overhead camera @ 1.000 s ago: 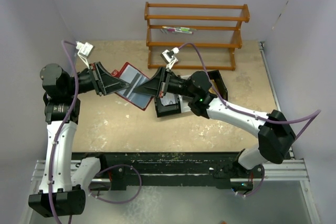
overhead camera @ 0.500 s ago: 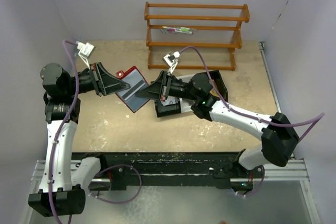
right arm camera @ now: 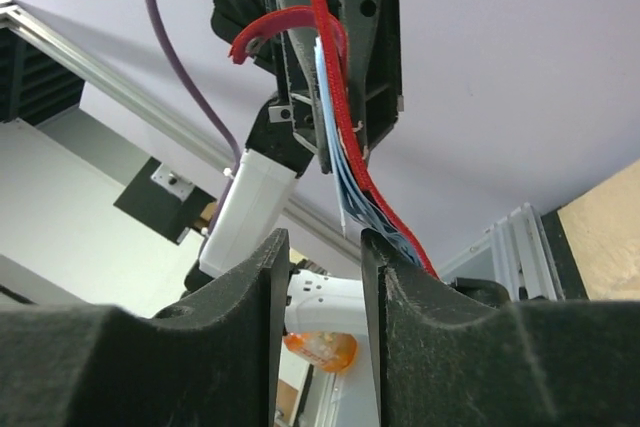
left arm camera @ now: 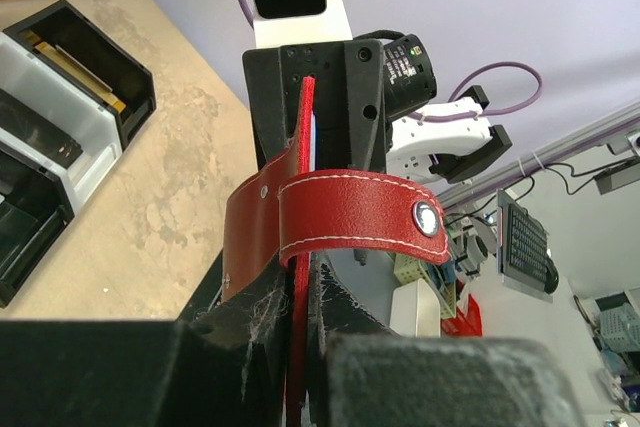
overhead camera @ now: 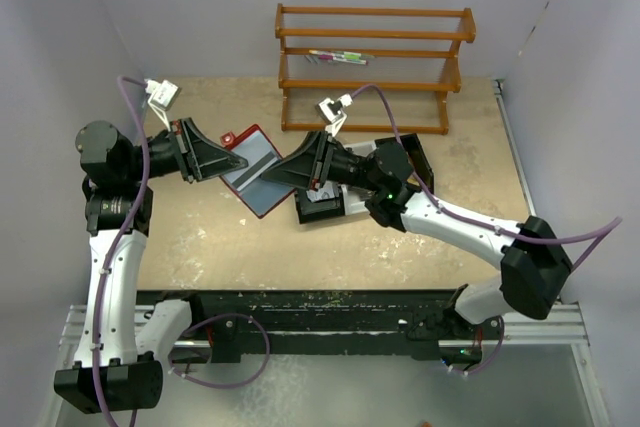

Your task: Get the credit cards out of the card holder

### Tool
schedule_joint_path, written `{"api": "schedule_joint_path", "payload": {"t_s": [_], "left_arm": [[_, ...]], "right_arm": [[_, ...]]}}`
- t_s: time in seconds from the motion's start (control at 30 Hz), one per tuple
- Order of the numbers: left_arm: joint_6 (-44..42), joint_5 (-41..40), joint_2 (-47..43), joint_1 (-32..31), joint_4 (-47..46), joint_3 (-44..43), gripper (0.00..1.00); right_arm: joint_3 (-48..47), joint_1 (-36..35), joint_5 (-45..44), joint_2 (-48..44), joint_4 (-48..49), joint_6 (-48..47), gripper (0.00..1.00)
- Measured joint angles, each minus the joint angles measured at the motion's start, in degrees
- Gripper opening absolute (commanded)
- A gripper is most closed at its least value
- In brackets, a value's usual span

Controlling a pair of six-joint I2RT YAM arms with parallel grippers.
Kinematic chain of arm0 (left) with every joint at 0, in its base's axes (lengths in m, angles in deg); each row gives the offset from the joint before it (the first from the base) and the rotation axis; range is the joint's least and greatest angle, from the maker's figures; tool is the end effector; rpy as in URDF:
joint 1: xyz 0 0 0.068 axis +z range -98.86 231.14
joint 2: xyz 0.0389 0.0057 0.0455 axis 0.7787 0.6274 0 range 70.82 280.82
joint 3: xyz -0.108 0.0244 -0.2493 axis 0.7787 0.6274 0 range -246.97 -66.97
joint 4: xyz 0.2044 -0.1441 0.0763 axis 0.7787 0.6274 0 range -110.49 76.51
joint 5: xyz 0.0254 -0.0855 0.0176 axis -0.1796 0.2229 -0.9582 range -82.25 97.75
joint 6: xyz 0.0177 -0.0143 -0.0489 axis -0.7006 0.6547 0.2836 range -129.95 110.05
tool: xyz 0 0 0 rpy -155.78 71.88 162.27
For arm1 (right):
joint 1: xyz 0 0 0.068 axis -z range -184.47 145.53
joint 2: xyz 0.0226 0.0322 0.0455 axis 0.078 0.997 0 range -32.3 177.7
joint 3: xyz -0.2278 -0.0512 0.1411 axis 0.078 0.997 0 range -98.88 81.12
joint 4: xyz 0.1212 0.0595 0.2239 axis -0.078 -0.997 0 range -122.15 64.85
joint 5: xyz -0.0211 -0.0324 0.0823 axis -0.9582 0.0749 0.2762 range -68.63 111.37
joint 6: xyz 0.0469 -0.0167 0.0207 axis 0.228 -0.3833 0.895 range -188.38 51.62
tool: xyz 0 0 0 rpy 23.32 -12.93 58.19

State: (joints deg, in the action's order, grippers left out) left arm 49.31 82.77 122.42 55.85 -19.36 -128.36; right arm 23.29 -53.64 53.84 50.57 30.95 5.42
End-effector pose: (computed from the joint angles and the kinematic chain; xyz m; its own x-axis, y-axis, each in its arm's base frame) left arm 0.1718 -0.0204 0.4337 -0.7231 -0.2824 -0.6304 0.6047 0.1824 -0.7753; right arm 0.1973 0.2574 0.3798 -0.8077 0.3044 -0.5049 -0.5858 -0.3180 0.7454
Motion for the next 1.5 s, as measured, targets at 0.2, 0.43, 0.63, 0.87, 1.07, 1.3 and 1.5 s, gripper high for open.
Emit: {"api": "schedule_joint_path", "payload": {"t_s": [0.2, 0.43, 0.63, 0.87, 1.07, 1.3, 1.5], "left_arm": [[0.26, -0.07, -0.24, -0.02, -0.44, 0.0, 0.11], [0.33, -0.44, -0.46, -0.02, -0.9, 0.0, 0.28], [0.35, -0.42, -0.79, 0.0, -1.07, 0.0, 0.35], [0.83, -0.39, -0.79, 0.0, -1.11, 0.0, 0.28], [1.99, -0.31, -0.35, -0.02, -1.51, 0.0, 0.17], [2.86, -0.2, -0.2, -0.02, -1.6, 0.02, 0.16], [3.39, -0.2, -0.11, -0.02, -1.95, 0.02, 0.11]], "right_arm": [[0.0, -0.02, -0.46, 1.05, 4.22, 2.29, 0.35], [-0.02, -0.63, -1.99, 3.87, 7.39, 4.66, 0.03], [-0.02, -0.7, -2.54, 4.83, 8.13, 5.25, 0.0], [-0.02, -0.7, -2.56, 4.72, 8.02, 4.81, 0.0], [0.22, -1.03, -2.56, 2.97, 6.73, 2.78, 0.0], [4.04, -1.07, -2.45, 0.37, 6.67, 1.2, 0.0], [4.55, -1.07, -2.14, -0.13, 6.58, 0.79, 0.0]]}}
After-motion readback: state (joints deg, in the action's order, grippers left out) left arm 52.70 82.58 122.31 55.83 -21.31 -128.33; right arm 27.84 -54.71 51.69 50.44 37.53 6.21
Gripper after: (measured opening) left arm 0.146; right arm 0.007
